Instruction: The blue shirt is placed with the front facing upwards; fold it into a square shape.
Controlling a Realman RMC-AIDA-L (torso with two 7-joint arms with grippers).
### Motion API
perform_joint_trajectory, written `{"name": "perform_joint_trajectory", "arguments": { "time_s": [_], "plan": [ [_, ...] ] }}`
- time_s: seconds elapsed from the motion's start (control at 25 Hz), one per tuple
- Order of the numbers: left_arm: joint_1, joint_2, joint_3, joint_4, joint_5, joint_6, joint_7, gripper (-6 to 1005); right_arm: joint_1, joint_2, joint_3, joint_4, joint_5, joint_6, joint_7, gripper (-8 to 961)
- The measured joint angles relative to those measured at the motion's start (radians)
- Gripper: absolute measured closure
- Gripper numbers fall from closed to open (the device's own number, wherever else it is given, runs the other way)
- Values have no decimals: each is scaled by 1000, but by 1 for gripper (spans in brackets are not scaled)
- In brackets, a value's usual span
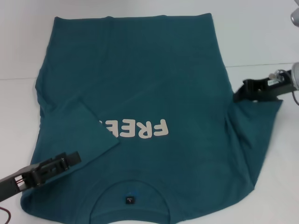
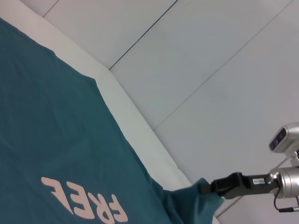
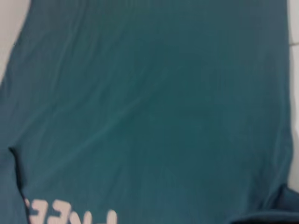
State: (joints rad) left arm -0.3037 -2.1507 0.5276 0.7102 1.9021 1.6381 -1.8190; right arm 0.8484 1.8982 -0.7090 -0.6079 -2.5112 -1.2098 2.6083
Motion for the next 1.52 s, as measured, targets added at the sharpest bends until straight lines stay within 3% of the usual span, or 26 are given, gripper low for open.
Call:
{"name": "perform_joint_trajectory", "arguments": {
  "time_s": [0.32, 0.64, 0.96, 1.32, 1.52],
  "plan": [
    [0, 0, -18, 0, -11, -2, 0, 122, 7, 43, -7, 17, 60, 64, 10, 874],
    [0, 3, -26, -14, -14, -9, 0, 123, 3, 47, -38, 25, 58, 44, 38, 864],
    [-3, -1, -26, -15, -21, -11, 1, 122, 4, 74, -37, 35, 63, 104, 39, 855],
    [1, -2, -26, -15, -22, -10, 1, 122, 35, 84, -40, 52, 70, 140, 29, 845],
    [0, -2, -26, -15, -22, -11, 1, 123, 54, 91, -40, 53, 76, 136, 28, 736]
  ]
}}
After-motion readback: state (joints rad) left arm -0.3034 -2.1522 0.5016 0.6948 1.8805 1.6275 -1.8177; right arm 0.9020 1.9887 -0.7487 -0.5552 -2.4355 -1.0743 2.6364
